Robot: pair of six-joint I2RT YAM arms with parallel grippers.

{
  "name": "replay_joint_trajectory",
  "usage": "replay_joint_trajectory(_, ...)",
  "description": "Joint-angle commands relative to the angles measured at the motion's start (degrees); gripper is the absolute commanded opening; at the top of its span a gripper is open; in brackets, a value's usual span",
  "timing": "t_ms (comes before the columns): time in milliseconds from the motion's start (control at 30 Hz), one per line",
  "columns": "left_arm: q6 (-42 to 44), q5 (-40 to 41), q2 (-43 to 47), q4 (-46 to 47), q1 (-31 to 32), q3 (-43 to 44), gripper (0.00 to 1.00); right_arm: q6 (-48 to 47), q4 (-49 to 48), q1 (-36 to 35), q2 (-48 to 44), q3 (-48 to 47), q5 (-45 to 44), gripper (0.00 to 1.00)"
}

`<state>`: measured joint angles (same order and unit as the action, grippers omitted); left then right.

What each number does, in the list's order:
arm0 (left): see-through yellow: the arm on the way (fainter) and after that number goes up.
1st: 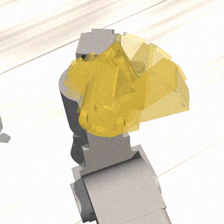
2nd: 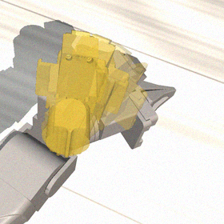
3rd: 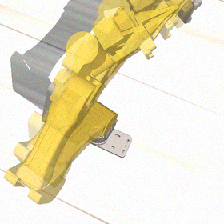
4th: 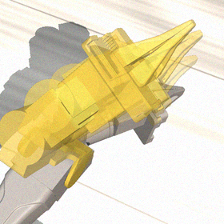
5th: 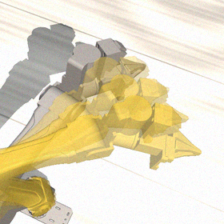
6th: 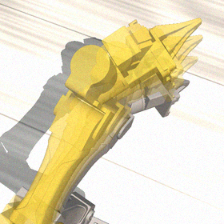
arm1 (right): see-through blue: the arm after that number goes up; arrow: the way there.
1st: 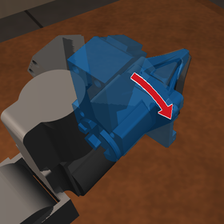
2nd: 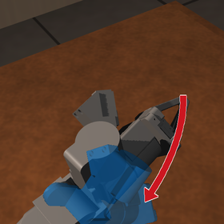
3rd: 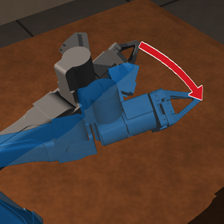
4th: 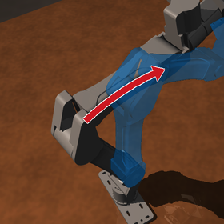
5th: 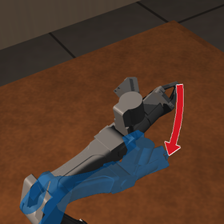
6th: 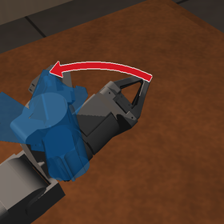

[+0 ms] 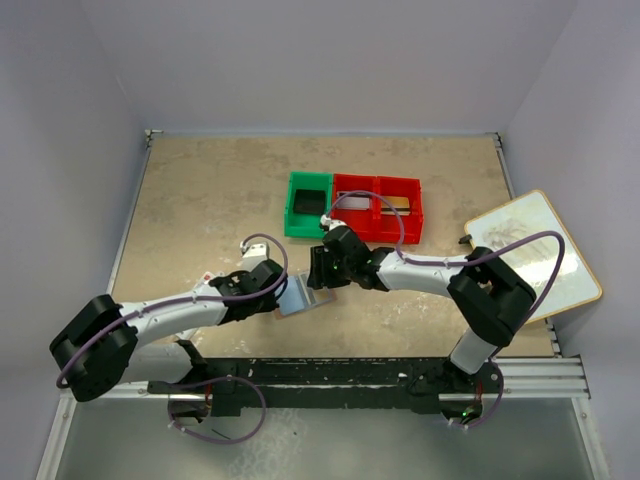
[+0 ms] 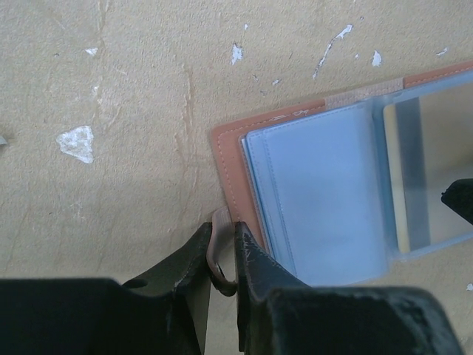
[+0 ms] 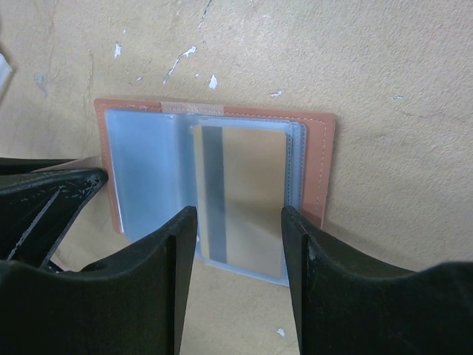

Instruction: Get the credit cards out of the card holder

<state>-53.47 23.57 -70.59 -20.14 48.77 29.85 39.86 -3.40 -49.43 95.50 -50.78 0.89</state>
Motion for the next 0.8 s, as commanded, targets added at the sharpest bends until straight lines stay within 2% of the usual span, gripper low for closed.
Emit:
replay_joint_trajectory(0, 1.61, -0.37, -0.64, 0.02, -0.01, 2.14, 0.13, -1.21, 2.01, 0.12, -1.15, -1.76, -2.39, 0.53)
replay_joint_trajectory(433, 2.27, -0.85, -1.59, 0.56, -0.04, 2.15, 0.11, -1.23, -1.8, 0.12, 1.11, -0.92, -0.31, 0.52)
replay_joint_trajectory(767, 2.42, -1.25, -2.21, 1.16, 0.01, 2.15, 0.09, -0.47, -8.54, 0.13, 0.17, 1.27, 11.0, 0.5)
